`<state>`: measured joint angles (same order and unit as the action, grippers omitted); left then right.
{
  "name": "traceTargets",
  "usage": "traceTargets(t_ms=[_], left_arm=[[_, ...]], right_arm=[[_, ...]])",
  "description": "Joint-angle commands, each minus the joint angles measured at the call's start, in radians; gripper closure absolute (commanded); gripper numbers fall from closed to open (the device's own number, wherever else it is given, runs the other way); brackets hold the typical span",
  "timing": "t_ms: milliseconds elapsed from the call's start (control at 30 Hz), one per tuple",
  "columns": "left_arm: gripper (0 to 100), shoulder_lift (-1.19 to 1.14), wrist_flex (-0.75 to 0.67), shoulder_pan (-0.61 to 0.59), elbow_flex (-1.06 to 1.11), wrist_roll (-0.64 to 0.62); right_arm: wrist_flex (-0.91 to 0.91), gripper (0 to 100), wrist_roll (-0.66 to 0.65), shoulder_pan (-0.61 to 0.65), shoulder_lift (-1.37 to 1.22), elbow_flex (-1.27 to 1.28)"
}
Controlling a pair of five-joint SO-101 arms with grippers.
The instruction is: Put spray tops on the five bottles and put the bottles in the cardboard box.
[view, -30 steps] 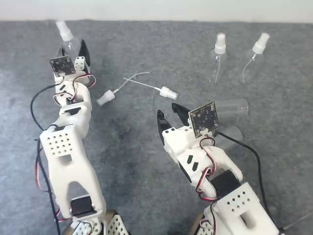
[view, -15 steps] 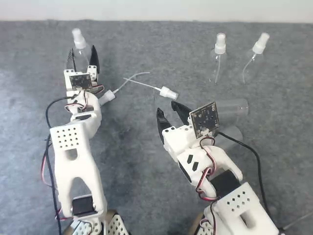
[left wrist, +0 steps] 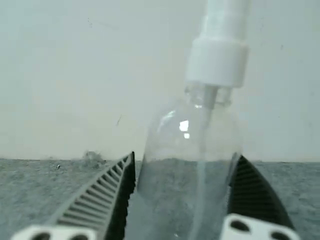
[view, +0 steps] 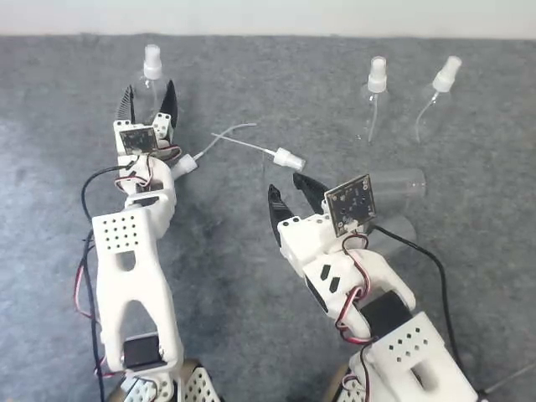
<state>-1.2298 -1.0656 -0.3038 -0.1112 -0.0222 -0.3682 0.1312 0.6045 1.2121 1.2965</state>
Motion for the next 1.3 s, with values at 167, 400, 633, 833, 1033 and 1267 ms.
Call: traceTargets(t_ms=[167, 400, 633, 833, 1033, 1267], left_arm=[[72, 0.02, 0.003, -0.011, -0.024, -0.012], [69, 0.021, 0.003, -0.021, -0.022, -0.018], [69, 0.166, 0.132, -0.044, 0.067, -0.117], [69, 0.308, 0.308, -0.044, 0.125, -0.158], [69, 0.313, 0.315, -0.026, 0.125, -0.127], [74, 0.319, 0.316, -0.008, 0.122, -0.044]], right_arm=[[0.027, 86.5, 0.005, -0.012, 0.022, -0.008], [0.028, 86.5, 0.005, -0.012, 0.022, -0.008], [0.028, 86.5, 0.005, -0.012, 0.022, -0.008], [0.028, 86.5, 0.005, -0.012, 0.022, -0.008], [0.028, 86.8, 0.005, -0.012, 0.022, -0.008], [0.027, 86.8, 0.005, -0.012, 0.022, -0.008]])
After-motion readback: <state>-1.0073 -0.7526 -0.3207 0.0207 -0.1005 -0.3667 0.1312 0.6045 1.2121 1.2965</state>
